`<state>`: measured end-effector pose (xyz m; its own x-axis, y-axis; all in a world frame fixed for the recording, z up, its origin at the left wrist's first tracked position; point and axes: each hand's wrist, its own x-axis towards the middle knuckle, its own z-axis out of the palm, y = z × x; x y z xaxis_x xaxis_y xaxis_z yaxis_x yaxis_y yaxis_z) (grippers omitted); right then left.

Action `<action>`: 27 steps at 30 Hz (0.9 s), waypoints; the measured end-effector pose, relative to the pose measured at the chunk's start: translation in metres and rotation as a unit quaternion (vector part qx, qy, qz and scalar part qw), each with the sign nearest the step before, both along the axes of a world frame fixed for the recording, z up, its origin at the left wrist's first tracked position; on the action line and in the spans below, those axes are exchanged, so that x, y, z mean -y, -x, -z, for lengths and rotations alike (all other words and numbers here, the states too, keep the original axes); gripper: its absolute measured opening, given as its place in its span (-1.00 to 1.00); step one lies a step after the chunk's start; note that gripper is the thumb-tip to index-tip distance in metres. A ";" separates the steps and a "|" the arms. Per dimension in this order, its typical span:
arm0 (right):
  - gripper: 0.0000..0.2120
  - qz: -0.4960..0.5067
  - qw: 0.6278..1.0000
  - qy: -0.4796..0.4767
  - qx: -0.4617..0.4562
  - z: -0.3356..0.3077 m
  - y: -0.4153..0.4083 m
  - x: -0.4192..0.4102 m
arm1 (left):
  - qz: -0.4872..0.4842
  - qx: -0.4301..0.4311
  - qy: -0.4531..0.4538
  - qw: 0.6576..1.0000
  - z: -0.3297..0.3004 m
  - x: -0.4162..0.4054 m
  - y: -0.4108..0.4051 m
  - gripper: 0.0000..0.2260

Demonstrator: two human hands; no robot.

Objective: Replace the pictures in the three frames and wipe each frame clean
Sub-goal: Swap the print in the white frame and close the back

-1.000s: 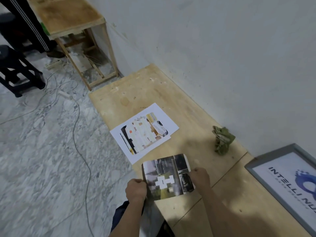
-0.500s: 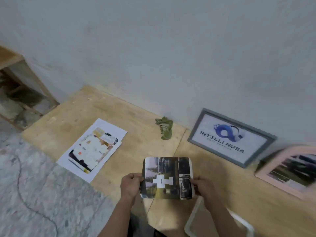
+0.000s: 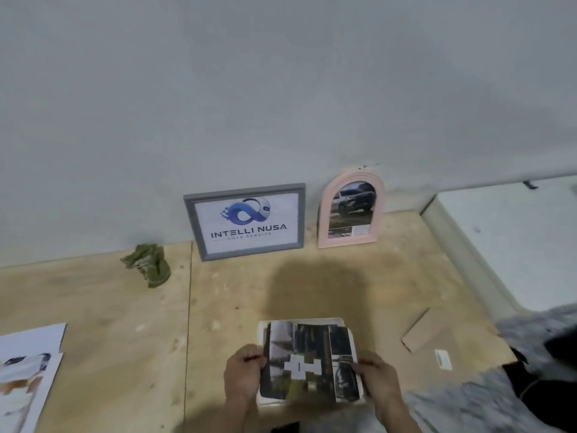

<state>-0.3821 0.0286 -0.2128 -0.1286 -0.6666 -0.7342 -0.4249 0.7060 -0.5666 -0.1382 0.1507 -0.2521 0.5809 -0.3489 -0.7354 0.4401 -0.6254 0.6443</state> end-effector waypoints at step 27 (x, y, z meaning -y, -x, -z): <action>-0.93 -0.118 0.988 0.059 -0.073 -0.025 -0.027 0.004 | 0.146 0.149 -0.099 0.973 -0.058 -0.002 0.012 -0.84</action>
